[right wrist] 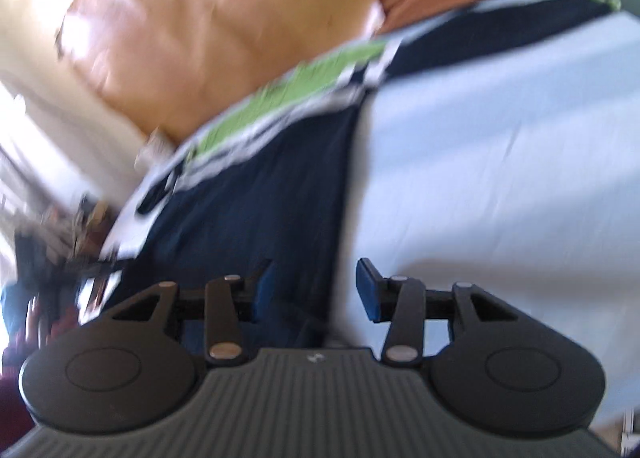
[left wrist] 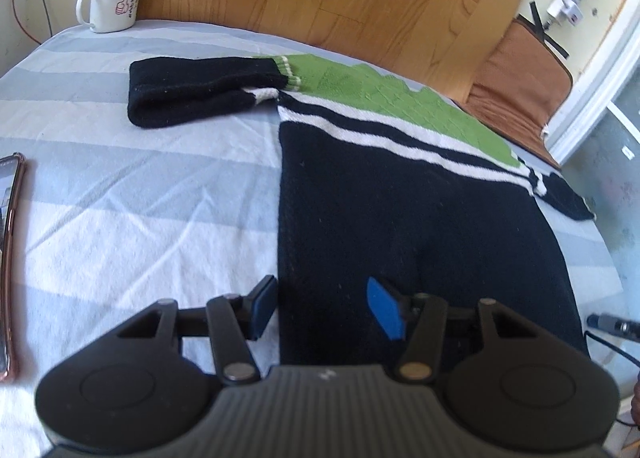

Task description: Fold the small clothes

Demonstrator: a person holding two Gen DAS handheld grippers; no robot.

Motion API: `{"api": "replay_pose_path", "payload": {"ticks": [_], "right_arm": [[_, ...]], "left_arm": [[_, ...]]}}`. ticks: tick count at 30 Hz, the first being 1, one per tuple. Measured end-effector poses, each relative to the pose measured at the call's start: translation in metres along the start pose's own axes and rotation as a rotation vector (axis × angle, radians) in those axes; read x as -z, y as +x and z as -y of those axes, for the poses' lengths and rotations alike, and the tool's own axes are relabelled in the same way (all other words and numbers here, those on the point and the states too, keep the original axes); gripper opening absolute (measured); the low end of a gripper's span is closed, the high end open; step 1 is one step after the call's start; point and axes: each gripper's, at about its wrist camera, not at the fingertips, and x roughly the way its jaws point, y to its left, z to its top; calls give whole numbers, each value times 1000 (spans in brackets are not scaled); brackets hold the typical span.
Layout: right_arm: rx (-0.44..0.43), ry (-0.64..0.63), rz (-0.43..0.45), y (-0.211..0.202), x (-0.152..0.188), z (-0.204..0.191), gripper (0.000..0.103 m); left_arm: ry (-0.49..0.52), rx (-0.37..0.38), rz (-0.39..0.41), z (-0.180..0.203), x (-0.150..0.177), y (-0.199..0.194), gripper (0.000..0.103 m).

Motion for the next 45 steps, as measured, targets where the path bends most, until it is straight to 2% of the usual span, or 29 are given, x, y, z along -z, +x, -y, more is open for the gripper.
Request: {"api": "replay_pose_path", "payload": {"ticks": [2, 6, 8, 12, 14, 15, 16, 17, 18, 20, 22, 24, 26, 27, 29, 31, 33, 36, 37, 39, 43, 45], "right_arm": [[10, -23, -37, -12, 11, -7, 48], [40, -5, -21, -45, 30, -9, 49], [56, 16, 6, -43, 24, -4, 51], [22, 37, 37, -17, 17, -3, 55], [31, 24, 19, 1, 18, -5, 55], [18, 12, 32, 6, 21, -8, 56], [5, -5, 33, 12, 21, -12, 54], [4, -26, 19, 16, 22, -17, 38], [33, -63, 12, 19, 22, -23, 11], [70, -118, 18, 13, 18, -28, 10], [88, -125, 69, -9, 9, -24, 10], [164, -137, 111, -27, 4, -19, 10], [207, -110, 92, -28, 3, -8, 9], [230, -94, 62, -23, 5, -2, 3], [241, -81, -14, -8, 10, 6, 4], [228, -85, 15, -13, 5, 6, 8], [228, -72, 97, -26, -9, 8, 11], [225, -18, 197, -36, -37, 16, 15], [227, -2, 228, -36, -46, 19, 17], [224, 41, 281, -34, -64, 34, 27], [224, 220, 379, -26, -98, 80, 30], [221, 319, 416, -25, -112, 106, 34]], "left_arm": [[5, -1, -8, 2, 4, -2, 51], [13, 13, -15, 5, 9, -7, 50], [18, 14, -15, 6, 12, -9, 50], [5, 26, -13, 5, 15, -12, 48], [-5, 32, -9, 5, 17, -12, 38], [-7, 35, -10, 5, 18, -12, 29], [-10, 35, -14, 5, 20, -12, 19], [-12, 34, -20, 6, 21, -11, 13], [-10, 29, -19, 7, 22, -11, 12], [6, 12, -2, 11, 23, -15, 11], [23, -15, 23, 13, 23, -24, 10], [29, -43, 37, 9, 22, -32, 10], [19, -24, 21, 4, 21, -34, 10], [28, -32, 13, 5, 22, -33, 10], [65, -94, -10, 9, 26, -25, 11], [79, -103, -25, 10, 30, -22, 14], [89, -82, -26, 9, 29, -30, 16], [93, -92, 61, 4, 19, -49, 26], [85, -89, 91, 3, 14, -54, 26], [64, -65, 139, 1, 1, -58, 26], [73, 5, 179, 20, -25, -45, 26], [94, 39, 179, 36, -36, -30, 26]]}}
